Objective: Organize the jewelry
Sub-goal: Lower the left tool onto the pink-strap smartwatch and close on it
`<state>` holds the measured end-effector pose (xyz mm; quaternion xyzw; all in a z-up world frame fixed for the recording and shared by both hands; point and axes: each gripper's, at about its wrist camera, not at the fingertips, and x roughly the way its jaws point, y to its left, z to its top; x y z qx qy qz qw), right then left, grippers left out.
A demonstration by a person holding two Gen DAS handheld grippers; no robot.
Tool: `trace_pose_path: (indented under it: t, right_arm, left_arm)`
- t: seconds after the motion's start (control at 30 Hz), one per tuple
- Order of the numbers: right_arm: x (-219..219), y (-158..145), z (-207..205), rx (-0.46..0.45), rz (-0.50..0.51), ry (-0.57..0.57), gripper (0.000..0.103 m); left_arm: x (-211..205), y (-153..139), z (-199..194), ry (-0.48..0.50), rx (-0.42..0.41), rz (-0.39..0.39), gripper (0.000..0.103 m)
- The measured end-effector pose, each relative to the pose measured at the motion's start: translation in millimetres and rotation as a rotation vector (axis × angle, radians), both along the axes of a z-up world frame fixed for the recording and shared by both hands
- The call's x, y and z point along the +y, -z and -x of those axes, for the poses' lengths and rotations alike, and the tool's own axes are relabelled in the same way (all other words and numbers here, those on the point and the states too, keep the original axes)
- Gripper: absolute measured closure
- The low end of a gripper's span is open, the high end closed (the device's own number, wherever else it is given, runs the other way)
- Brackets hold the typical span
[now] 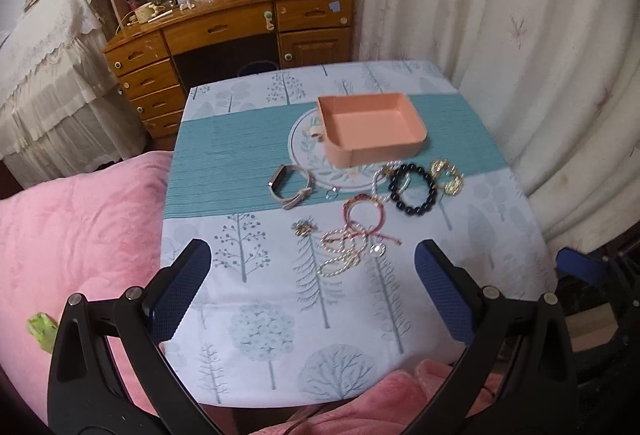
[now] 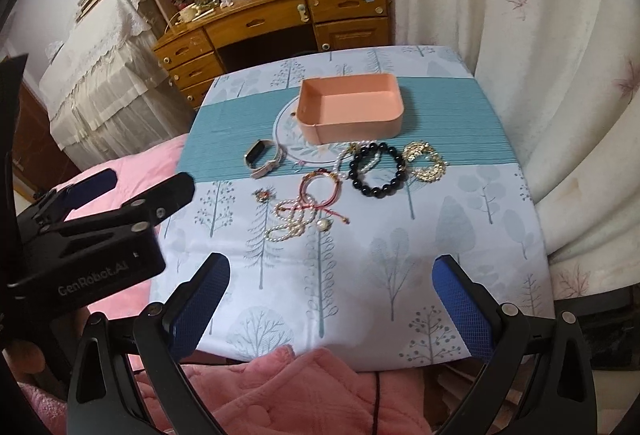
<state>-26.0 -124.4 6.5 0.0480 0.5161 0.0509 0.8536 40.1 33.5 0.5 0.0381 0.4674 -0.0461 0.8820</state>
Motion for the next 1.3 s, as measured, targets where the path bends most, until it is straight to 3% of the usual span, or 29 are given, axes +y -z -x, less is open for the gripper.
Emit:
trace_pose_path:
  t: [0.13, 0.23, 0.3, 0.53, 0.63, 0.7, 0.8, 1.0, 1.13, 1.3]
  right_arm:
    - [22, 4, 0, -0.010, 0.006, -0.058, 0.001]
    - [47, 14, 0, -0.007, 0.084, -0.147, 0.001]
    - [61, 21, 0, -0.025, 0.118, -0.201, 0.001]
    - [84, 88, -18, -0.105, 0.214, -0.277, 0.001]
    - [85, 126, -29, -0.140, 0.258, -0.331, 0.013]
    - [88, 152, -36, -0.129, 0.293, -0.388, 0.028]
    - [92, 186, -44, -0.091, 0.317, -0.458, 0.040]
    - [87, 216, -61, -0.095, 0.264, -0.518, 0.045]
    - [76, 222, -78, -0.074, 0.207, -0.456, 0.059]
    - [58, 231, -100, -0.014, 0.079, -0.371, 0.068]
  left_arm:
    - [9, 10, -8, -0.025, 0.046, 0.003, 0.002]
    - [24, 27, -22, -0.054, 0.117, 0.118, 0.003]
    - [30, 44, -32, -0.059, 0.161, 0.150, 0.006]
    - [39, 102, -72, 0.044, 0.185, 0.015, 0.006]
    - [44, 122, -97, 0.065, 0.183, 0.010, 0.006]
    - [47, 139, -118, 0.090, 0.191, 0.018, 0.006]
    - [49, 162, -145, 0.098, 0.211, 0.057, 0.006]
    - [46, 200, -184, 0.094, 0.202, 0.049, 0.006]
    - [35, 218, -196, 0.151, 0.172, 0.023, 0.006]
    - [28, 235, -206, 0.105, 0.131, -0.049, 0.006]
